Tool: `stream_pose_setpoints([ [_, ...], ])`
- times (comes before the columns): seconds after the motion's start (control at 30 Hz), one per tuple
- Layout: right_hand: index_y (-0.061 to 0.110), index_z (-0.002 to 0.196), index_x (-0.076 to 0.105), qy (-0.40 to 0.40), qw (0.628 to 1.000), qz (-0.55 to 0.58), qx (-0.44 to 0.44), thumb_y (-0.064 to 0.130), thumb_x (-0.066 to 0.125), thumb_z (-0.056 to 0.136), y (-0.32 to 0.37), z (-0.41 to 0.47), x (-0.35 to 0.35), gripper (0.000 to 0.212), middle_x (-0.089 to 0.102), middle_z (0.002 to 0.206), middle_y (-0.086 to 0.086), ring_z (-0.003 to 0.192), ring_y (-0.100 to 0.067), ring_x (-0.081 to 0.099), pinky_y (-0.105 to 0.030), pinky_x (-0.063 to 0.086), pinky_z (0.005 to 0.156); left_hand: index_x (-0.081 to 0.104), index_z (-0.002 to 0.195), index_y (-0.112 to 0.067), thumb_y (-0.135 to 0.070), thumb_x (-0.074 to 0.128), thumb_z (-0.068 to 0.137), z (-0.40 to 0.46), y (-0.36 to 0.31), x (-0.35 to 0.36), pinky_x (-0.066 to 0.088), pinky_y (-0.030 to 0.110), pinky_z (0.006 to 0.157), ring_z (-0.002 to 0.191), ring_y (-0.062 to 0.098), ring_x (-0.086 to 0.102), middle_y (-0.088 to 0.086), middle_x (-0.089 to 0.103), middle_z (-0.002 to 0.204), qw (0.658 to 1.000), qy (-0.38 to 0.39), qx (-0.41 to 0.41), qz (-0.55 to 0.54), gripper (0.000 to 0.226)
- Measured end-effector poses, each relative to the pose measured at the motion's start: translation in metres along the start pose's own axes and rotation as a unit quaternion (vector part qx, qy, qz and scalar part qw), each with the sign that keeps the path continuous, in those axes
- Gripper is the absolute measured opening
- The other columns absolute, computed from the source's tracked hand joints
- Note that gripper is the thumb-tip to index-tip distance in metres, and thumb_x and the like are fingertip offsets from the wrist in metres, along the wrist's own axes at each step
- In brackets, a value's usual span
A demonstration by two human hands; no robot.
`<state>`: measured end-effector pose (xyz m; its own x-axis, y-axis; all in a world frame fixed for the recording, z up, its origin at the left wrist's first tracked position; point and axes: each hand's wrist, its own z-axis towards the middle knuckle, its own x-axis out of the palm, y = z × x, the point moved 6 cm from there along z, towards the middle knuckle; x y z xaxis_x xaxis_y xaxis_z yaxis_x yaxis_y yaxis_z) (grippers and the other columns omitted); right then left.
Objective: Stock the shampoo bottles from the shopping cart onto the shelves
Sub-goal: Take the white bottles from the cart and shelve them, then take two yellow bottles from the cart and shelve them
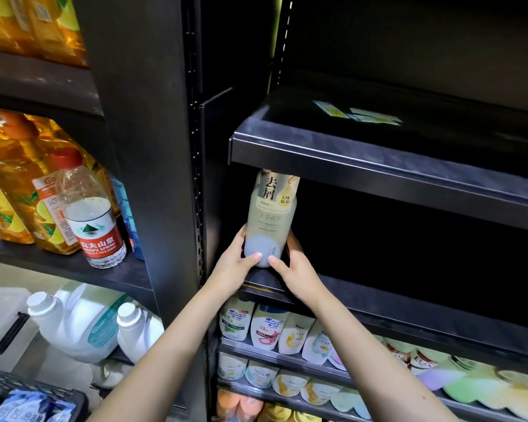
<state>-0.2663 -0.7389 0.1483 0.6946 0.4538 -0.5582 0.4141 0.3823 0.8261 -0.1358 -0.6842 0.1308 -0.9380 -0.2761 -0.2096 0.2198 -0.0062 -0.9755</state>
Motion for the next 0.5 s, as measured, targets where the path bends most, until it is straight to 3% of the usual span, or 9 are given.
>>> stream_pose_setpoints([
  [0.07,0.019,0.148,0.029,0.004,1.000,-0.007,-0.001,0.019,0.055,0.095,0.002,-0.006,-0.002,0.059,0.047,0.140,0.010,0.125,0.003,0.043,-0.012,0.033,0.104,0.025,0.147,-0.029,-0.011,0.054,0.092,-0.006,0.000,-0.001,0.037,0.028,0.108,0.119,-0.003,0.052,-0.009,0.051,0.139,1.000,-0.002,-0.001,0.014,0.065],
  [0.13,0.018,0.152,0.017,-0.014,1.000,-0.021,-0.010,0.020,0.052,0.097,0.005,-0.017,-0.009,0.066,0.029,0.147,0.015,0.136,0.003,0.027,-0.017,0.020,0.112,0.024,0.148,-0.028,-0.017,0.054,0.091,-0.017,-0.006,-0.001,0.030,0.034,0.115,0.132,0.006,0.042,-0.008,0.043,0.146,0.999,-0.015,0.013,0.045,0.066],
  [0.2,0.018,0.153,0.009,-0.030,0.999,-0.033,-0.006,0.021,0.048,0.099,0.006,-0.036,-0.016,0.067,0.020,0.149,0.015,0.139,0.003,0.014,-0.014,0.011,0.110,0.020,0.150,-0.021,-0.015,0.053,0.094,-0.036,-0.012,0.000,0.019,0.027,0.117,0.140,0.009,0.030,-0.005,0.032,0.153,0.993,-0.036,0.020,0.110,0.065],
  [0.3,0.025,0.153,0.010,-0.041,0.996,-0.079,-0.024,0.028,0.045,0.100,0.008,-0.074,-0.019,0.064,0.017,0.155,0.015,0.138,0.004,0.014,-0.017,0.012,0.111,0.018,0.151,-0.016,-0.015,0.052,0.095,-0.076,-0.017,0.006,0.015,0.018,0.111,0.143,0.012,0.023,-0.003,0.024,0.156,0.974,-0.044,0.034,0.220,0.066],
  [0.4,0.026,0.152,0.015,-0.058,0.985,-0.150,-0.066,0.029,0.044,0.100,0.014,-0.108,-0.014,0.060,0.021,0.157,0.010,0.144,-0.007,0.018,-0.026,0.017,0.117,0.017,0.151,-0.018,-0.024,0.052,0.094,-0.126,-0.017,0.006,0.022,0.026,0.115,0.144,0.016,0.023,-0.003,0.022,0.157,0.948,-0.048,0.042,0.313,0.067],
  [0.5,0.022,0.151,0.021,-0.010,0.975,-0.195,-0.103,0.026,0.046,0.099,0.020,-0.141,0.013,0.058,0.027,0.156,0.002,0.145,-0.016,0.022,-0.035,0.020,0.118,0.013,0.152,-0.015,-0.027,0.050,0.096,-0.186,-0.011,-0.003,0.015,0.027,0.116,0.145,0.018,0.017,0.002,0.013,0.159,0.914,-0.062,0.000,0.402,0.068],
])
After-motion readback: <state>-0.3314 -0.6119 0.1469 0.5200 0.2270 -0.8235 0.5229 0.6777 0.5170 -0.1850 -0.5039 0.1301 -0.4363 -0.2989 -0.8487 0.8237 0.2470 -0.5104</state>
